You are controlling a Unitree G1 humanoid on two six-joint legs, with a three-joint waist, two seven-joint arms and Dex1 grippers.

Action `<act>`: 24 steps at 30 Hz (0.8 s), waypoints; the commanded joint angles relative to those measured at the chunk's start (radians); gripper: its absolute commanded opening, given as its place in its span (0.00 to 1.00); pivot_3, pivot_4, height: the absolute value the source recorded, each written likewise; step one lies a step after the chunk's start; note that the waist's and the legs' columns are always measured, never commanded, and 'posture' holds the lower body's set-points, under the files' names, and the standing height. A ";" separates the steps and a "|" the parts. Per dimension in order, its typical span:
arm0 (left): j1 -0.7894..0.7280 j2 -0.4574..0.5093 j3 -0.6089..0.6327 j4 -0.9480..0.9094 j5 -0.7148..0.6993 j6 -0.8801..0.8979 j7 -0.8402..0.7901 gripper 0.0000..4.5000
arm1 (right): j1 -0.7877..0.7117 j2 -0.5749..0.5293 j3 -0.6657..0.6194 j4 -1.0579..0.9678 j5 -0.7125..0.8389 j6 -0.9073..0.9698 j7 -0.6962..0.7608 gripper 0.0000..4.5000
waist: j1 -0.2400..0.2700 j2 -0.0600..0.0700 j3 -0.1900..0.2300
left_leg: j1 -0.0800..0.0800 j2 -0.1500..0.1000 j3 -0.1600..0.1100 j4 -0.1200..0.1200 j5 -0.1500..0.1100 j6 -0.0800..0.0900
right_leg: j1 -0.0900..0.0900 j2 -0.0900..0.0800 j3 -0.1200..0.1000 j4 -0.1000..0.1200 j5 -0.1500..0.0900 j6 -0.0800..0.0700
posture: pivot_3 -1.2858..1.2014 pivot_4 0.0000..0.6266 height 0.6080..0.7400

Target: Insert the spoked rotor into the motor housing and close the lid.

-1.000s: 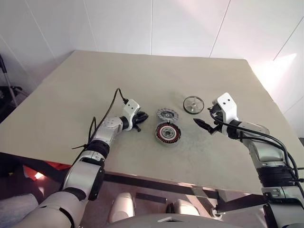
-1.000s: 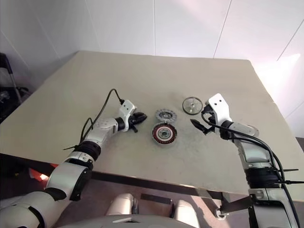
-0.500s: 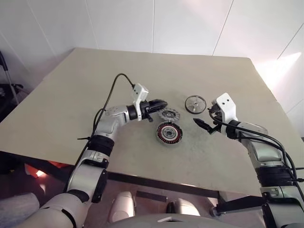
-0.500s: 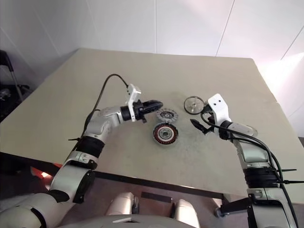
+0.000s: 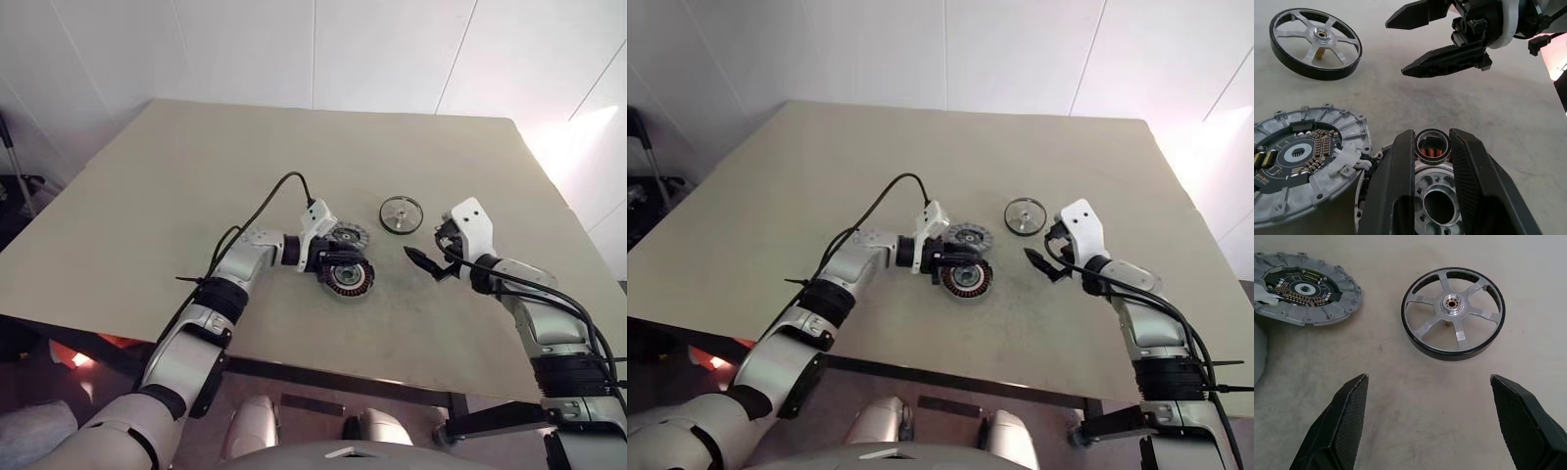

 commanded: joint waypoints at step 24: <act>-0.034 0.045 0.069 -0.041 -0.033 0.022 -0.024 0.58 | 0.009 0.034 -0.009 -0.092 0.042 -0.011 0.022 1.00 | -0.001 0.000 0.000 | 0.000 0.000 0.000 0.000 0.000 0.000 | 0.000 0.000 0.000 0.000 0.000 0.000 | 0.52 0.00 1.00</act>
